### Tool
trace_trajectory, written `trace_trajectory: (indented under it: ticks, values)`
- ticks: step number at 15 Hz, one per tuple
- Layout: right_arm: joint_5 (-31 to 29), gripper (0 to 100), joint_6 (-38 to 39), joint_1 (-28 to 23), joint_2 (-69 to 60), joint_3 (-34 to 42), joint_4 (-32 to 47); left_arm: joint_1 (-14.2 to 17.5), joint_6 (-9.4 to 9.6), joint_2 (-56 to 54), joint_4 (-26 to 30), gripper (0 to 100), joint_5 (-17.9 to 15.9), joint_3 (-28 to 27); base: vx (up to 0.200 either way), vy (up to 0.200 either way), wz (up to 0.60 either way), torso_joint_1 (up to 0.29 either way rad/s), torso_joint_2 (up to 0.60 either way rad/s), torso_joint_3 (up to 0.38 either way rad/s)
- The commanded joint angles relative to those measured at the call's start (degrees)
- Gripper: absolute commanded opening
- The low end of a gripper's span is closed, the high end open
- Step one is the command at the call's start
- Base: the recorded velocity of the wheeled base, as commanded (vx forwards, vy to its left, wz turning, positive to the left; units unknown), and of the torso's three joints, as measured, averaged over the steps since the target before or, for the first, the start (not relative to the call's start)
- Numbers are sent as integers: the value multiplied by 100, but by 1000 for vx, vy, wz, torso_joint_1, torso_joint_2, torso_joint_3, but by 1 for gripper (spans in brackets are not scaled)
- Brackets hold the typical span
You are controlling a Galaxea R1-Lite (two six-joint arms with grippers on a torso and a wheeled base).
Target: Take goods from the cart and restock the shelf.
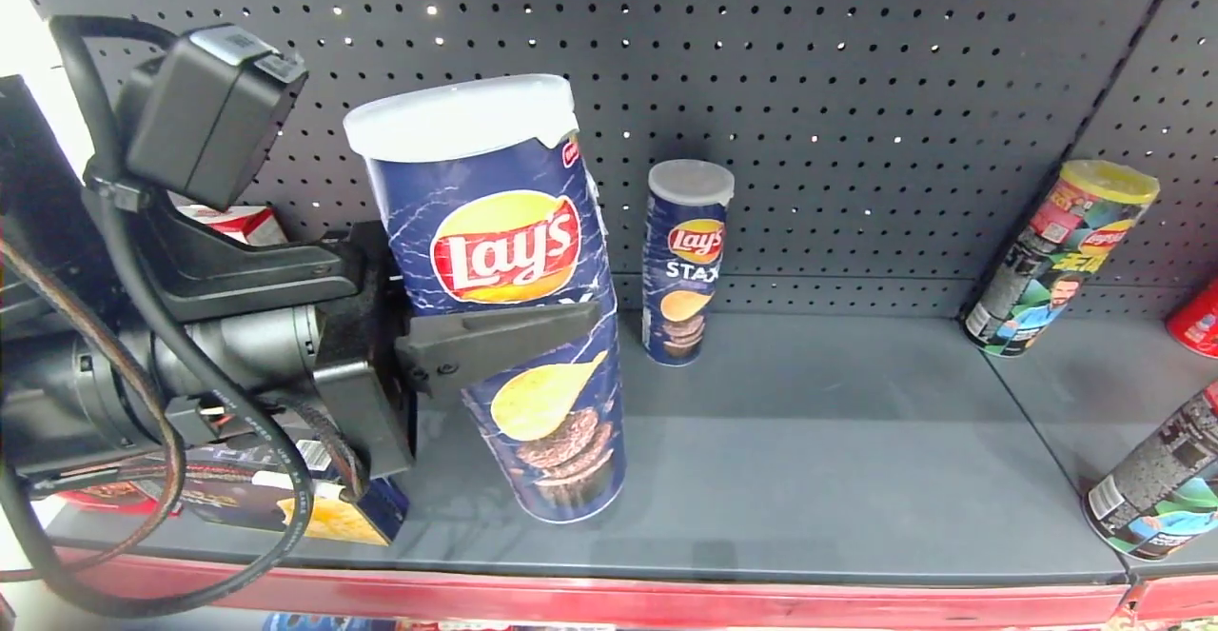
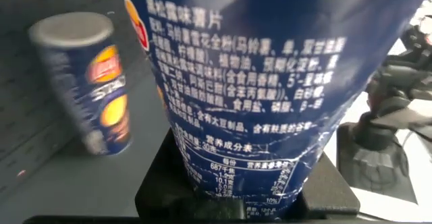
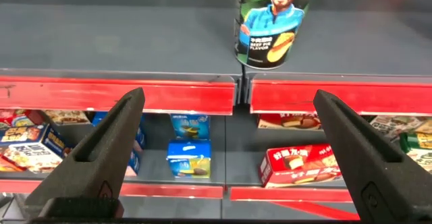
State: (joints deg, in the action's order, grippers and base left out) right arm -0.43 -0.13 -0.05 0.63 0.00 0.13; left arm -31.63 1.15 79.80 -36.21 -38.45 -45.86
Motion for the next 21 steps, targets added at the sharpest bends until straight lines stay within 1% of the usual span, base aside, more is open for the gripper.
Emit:
trace_trajectory:
  ticks: [1, 4, 5, 6, 7, 10, 12, 14, 15, 16, 17, 18, 19, 20, 21]
  values:
    - [-1, 100, -4, 5, 7, 0, 4, 26, 0, -17, 0, 0, -5, 69, 0, 0, 0, 0, 0, 0]
    - [-1, 100, -4, 5, 7, 0, 4, 52, 8, -26, 0, 0, -13, 77, 0, 0, 0, 0, 0, 0]
    - [-1, 100, -4, 5, 7, 0, 4, 105, 8, -26, 0, 0, -5, 60, 0, 0, 0, 0, 0, 0]
    - [-1, 100, 5, 5, 7, 0, 4, 175, 61, -26, 0, 0, 4, 33, 0, 0, 0, 0, 0, 0]
    - [8, 100, -13, 5, 7, 0, 4, 175, 132, -26, 0, 0, -5, 16, 0, 0, 0, 0, 0, 0]
    - [16, 100, -22, 5, 16, -9, 22, 193, 132, -43, -9, 0, 22, 69, 0, 0, 0, 0, 0, 0]
    - [25, 100, 145, 5, 68, -9, 13, 202, 79, -26, -203, 0, 74, 112, 0, 0, 0, 0, 0, 0]
    - [113, 100, 172, 93, 218, -18, -5, 219, -71, -17, -273, 0, 180, 156, 0, 0, 0, 0, 0, 0]
    - [139, 100, 260, 75, 200, -105, -22, 237, -97, -43, -264, 0, 215, 200, 0, 0, 0, 0, 0, 0]
    - [157, 100, 506, 146, 816, -1336, -40, 325, -97, -52, -273, 0, 215, 227, 0, 0, 0, 0, 0, 0]
    - [148, 100, 708, 242, 2002, -2215, 39, 386, -97, -123, -273, 0, 206, 236, 0, 0, 0, 0, 0, 0]
    - [306, 100, 620, 295, 2046, -2408, 31, 421, -97, -149, -291, 0, 206, 262, 0, 0, 0, 0, 0, 0]
    - [711, 100, 224, 383, 1984, -2487, 145, 421, -71, -149, -299, 0, 206, 367, 0, 0, 0, 0, 0, 0]
    - [1326, 100, -435, 462, 2134, -2663, 426, 421, -79, -149, -422, 0, 197, 490, 0, 0, 0, 0, 0, 0]
    - [1695, 100, -593, 523, 2345, -2821, 532, 421, -88, -123, -581, 0, 180, 569, 0, 0, 0, 0, 0, 0]
